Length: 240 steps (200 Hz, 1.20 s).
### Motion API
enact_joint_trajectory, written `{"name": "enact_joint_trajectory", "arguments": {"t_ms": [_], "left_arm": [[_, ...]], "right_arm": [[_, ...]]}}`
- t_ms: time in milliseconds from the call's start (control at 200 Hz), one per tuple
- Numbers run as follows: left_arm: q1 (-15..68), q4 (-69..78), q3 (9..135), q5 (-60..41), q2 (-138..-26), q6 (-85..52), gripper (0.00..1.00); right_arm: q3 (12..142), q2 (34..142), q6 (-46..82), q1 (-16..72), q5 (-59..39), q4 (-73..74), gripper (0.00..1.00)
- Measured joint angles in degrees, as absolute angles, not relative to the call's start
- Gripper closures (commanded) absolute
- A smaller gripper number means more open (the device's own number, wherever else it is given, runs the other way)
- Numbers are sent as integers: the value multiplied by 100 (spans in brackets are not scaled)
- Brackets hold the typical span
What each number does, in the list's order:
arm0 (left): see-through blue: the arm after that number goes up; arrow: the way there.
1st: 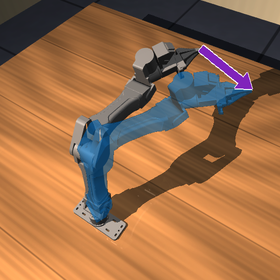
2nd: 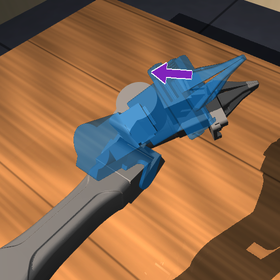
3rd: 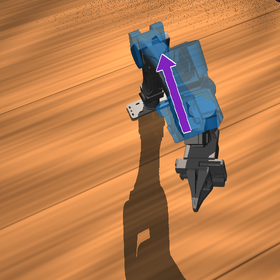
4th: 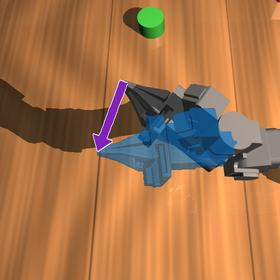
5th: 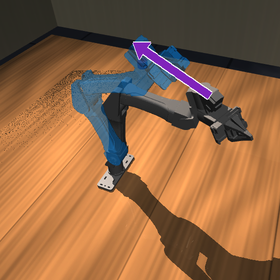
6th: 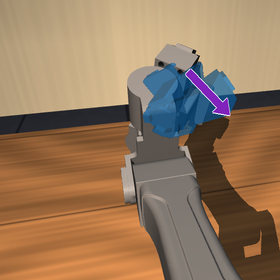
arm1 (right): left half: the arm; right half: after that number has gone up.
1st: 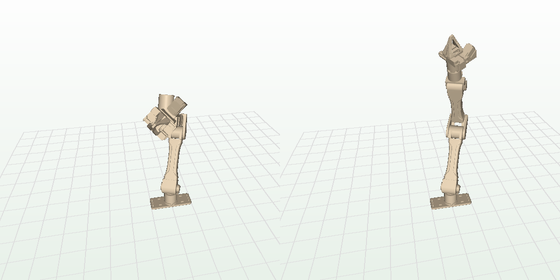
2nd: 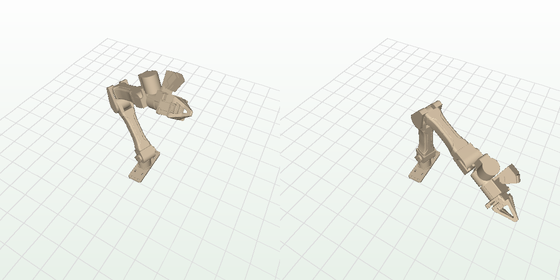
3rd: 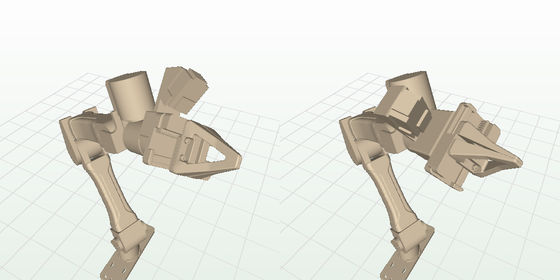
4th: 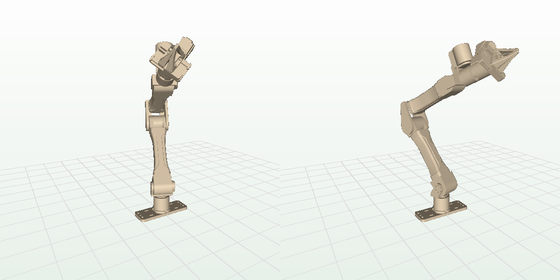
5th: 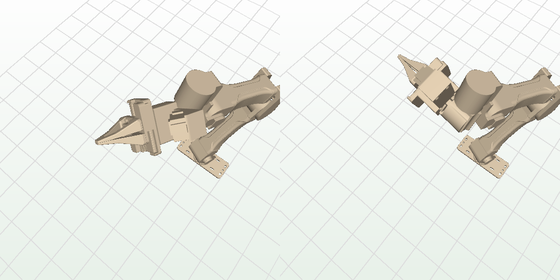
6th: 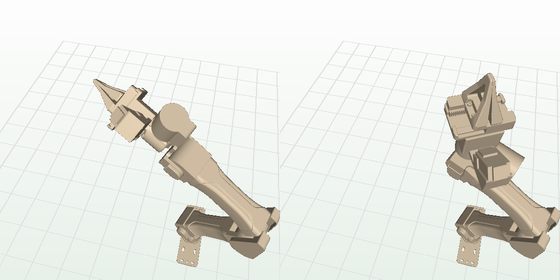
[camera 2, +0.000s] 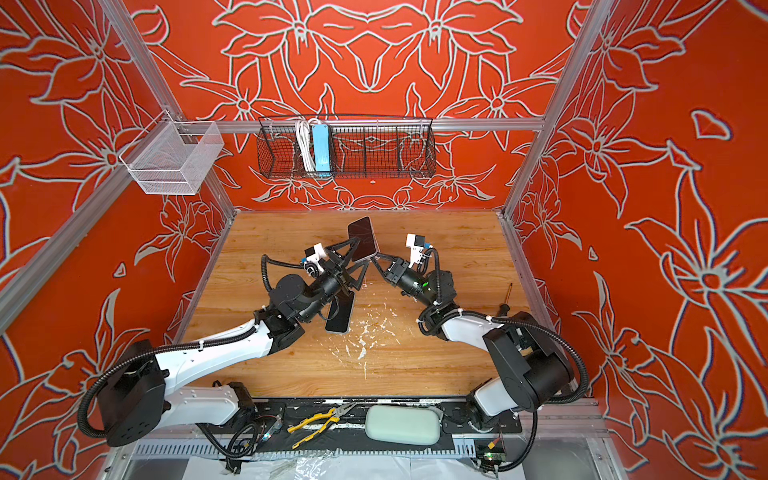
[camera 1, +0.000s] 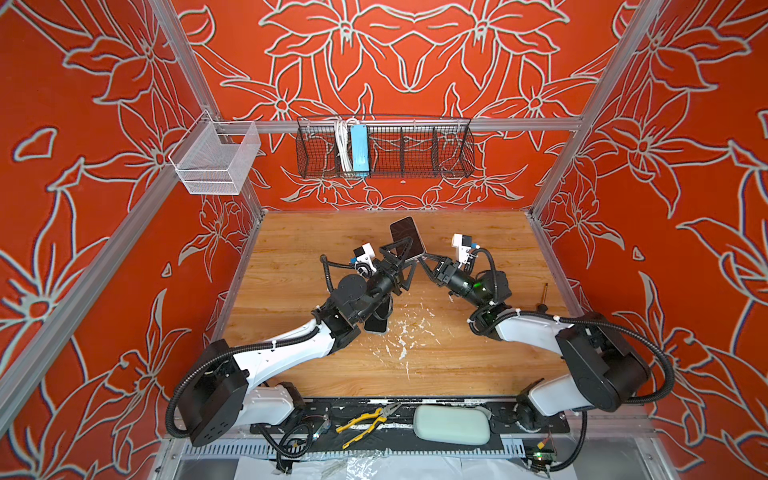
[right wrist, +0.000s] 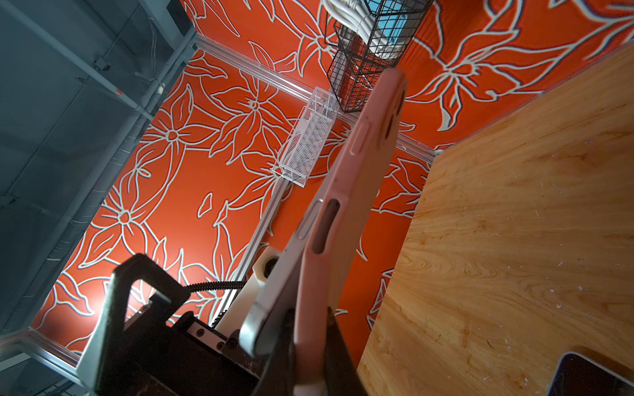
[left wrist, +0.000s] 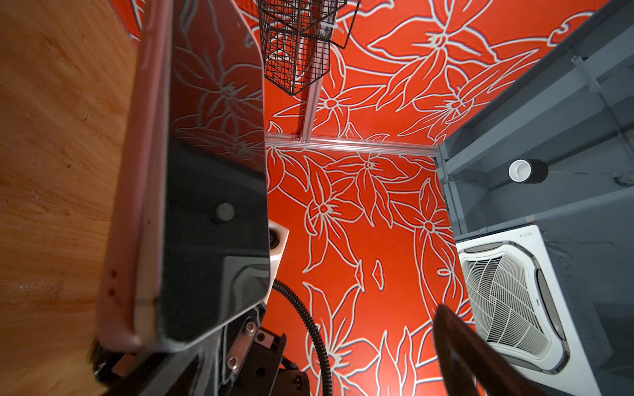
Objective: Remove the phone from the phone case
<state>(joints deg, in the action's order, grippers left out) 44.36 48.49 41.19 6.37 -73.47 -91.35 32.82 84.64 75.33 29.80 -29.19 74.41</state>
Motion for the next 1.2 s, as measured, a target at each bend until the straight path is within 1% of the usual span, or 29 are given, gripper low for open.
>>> {"name": "enact_joint_trajectory", "arguments": {"t_ms": [45,110,455,641,866,1201], "left_arm": [[4440,4847,4106,663,-7349,-9188,20],[4449,4849,4077,703,-7349,-9203,21],[4464,4845,4047,836,-7349,-9389,21],[4469,4807,4042,904,-7349,-9616,21],[4469,4727,4047,937,-7347,-9789,16],[4469,4659,4112,972,-7382,-10283,16]], "right_arm": [[3282,8464,7516,2987,-2919,7448,90],[3282,8462,7498,3000,-2919,7461,90],[3253,8436,7380,3015,-2921,7459,90],[3216,8416,7345,3015,-2921,7456,90],[3197,8416,7306,3022,-2919,7432,90],[3197,8416,7192,3037,-2917,7411,91]]}}
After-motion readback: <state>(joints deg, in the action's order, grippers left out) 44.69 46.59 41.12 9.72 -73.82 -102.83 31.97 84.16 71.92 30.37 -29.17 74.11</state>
